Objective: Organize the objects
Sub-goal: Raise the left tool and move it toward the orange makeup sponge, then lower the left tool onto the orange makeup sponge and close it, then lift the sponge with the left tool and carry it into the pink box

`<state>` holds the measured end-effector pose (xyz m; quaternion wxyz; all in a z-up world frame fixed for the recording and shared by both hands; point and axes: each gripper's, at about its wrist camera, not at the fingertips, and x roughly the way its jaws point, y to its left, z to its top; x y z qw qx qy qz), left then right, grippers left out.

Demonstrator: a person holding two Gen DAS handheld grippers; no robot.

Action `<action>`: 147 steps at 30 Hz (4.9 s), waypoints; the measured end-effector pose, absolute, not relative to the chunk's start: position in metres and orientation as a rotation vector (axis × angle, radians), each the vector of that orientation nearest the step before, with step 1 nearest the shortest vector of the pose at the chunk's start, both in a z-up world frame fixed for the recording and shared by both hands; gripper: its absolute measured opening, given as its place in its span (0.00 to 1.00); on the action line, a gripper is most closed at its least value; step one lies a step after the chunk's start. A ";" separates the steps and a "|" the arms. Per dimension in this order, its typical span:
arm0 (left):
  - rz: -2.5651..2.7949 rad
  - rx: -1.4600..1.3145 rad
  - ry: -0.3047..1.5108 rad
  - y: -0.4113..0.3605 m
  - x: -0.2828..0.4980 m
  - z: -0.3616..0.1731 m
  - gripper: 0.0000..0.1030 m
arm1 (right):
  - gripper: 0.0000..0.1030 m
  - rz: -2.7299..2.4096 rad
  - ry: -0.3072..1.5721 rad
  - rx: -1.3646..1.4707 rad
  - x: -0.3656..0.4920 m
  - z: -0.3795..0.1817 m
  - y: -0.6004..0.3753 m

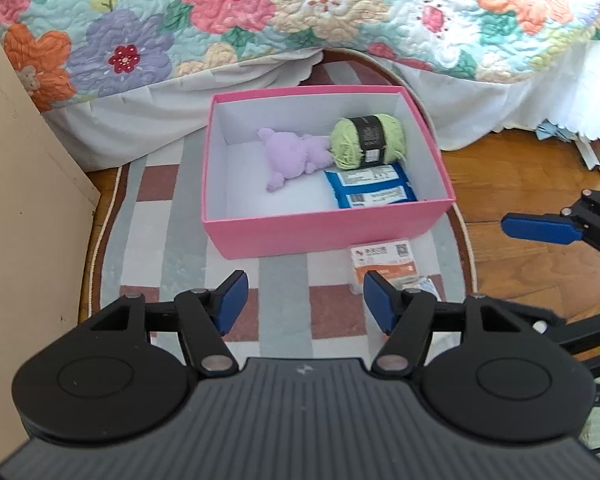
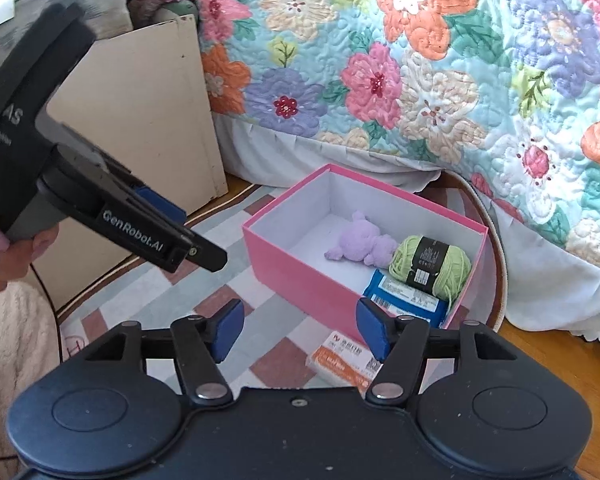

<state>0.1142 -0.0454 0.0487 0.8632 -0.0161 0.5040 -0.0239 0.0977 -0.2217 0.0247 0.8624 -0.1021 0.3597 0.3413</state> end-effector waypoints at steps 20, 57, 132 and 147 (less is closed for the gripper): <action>-0.125 0.003 1.071 -0.068 0.074 0.027 0.79 | 0.92 0.719 0.682 -0.282 0.048 -0.007 -0.239; -0.263 -0.192 1.048 -0.083 0.078 -0.116 0.79 | 0.91 0.619 0.777 -0.184 0.047 -0.146 -0.221; -0.260 -0.243 1.129 -0.075 0.056 -0.054 0.28 | 0.41 0.644 0.855 -0.139 0.028 -0.084 -0.179; -0.241 -0.270 1.019 -0.056 0.036 -0.008 0.28 | 0.41 0.684 0.836 -0.110 0.026 -0.040 -0.171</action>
